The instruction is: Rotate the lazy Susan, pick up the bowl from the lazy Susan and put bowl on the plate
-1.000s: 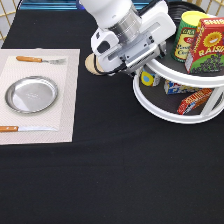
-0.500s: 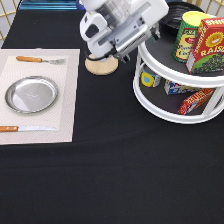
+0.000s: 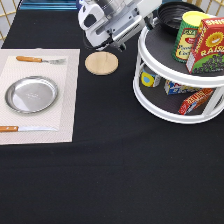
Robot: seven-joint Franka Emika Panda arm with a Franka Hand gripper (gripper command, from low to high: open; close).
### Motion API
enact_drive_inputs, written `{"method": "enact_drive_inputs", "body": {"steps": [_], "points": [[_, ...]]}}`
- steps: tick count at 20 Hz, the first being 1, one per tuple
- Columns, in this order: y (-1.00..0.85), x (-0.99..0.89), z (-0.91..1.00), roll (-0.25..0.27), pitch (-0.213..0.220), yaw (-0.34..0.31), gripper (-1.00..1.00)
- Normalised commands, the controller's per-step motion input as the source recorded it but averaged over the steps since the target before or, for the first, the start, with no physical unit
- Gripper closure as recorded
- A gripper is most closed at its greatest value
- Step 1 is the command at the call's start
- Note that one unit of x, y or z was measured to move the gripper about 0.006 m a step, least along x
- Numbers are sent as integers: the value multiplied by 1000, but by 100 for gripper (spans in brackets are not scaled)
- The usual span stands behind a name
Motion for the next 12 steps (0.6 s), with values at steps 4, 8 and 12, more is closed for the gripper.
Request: {"method": "enact_drive_inputs", "body": {"steps": [4,8,12], "points": [[530,-658,-82,-92,0,-69,-100],[560,-439,0,-110,0,-88,-100],[112,66,0,-82,13,-95,-100]]}}
